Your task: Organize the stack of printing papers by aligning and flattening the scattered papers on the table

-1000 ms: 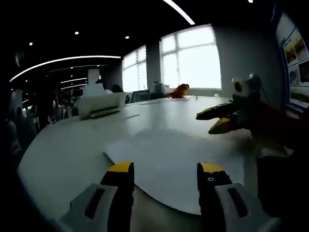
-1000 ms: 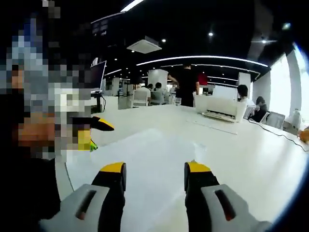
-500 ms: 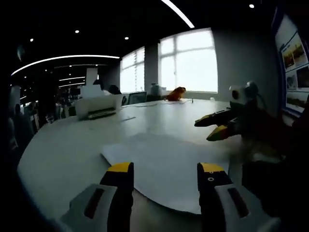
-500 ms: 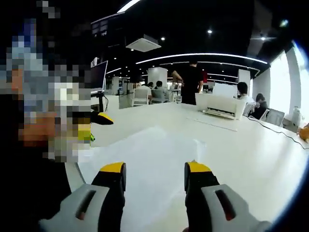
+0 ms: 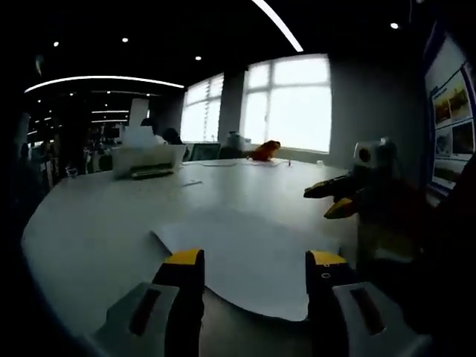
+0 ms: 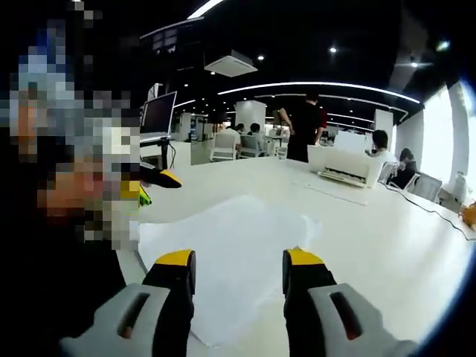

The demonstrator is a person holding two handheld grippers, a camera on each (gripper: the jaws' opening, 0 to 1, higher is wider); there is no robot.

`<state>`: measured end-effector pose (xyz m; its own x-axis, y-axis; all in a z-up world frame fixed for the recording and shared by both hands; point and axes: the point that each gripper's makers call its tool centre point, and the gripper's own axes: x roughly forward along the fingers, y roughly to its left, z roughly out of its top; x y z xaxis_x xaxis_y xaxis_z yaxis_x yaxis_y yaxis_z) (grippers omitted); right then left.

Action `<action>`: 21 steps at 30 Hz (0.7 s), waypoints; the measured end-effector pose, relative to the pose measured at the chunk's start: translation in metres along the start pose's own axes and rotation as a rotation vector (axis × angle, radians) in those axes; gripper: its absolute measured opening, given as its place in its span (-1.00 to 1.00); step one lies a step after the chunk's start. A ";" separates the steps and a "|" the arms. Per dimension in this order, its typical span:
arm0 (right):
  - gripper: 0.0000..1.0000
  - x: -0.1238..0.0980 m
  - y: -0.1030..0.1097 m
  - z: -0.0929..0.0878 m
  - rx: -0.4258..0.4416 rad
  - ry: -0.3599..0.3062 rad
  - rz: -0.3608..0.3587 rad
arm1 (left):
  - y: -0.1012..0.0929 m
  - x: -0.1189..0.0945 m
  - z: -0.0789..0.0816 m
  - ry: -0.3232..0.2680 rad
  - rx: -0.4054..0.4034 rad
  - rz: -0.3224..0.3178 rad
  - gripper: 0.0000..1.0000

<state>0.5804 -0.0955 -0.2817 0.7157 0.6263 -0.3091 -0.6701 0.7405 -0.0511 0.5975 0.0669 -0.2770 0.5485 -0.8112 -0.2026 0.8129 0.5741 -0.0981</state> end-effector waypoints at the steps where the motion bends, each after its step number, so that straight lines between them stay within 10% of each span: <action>1: -0.15 -0.001 0.000 0.000 0.001 0.001 0.002 | 0.000 -0.001 0.000 0.000 0.000 -0.001 0.15; 21: -0.17 -0.030 -0.009 -0.003 0.017 0.006 -0.015 | 0.004 -0.027 0.011 -0.026 0.003 0.009 0.12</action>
<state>0.5646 -0.1213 -0.2745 0.7241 0.6139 -0.3145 -0.6561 0.7536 -0.0396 0.5883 0.0900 -0.2612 0.5608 -0.8086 -0.1782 0.8084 0.5812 -0.0930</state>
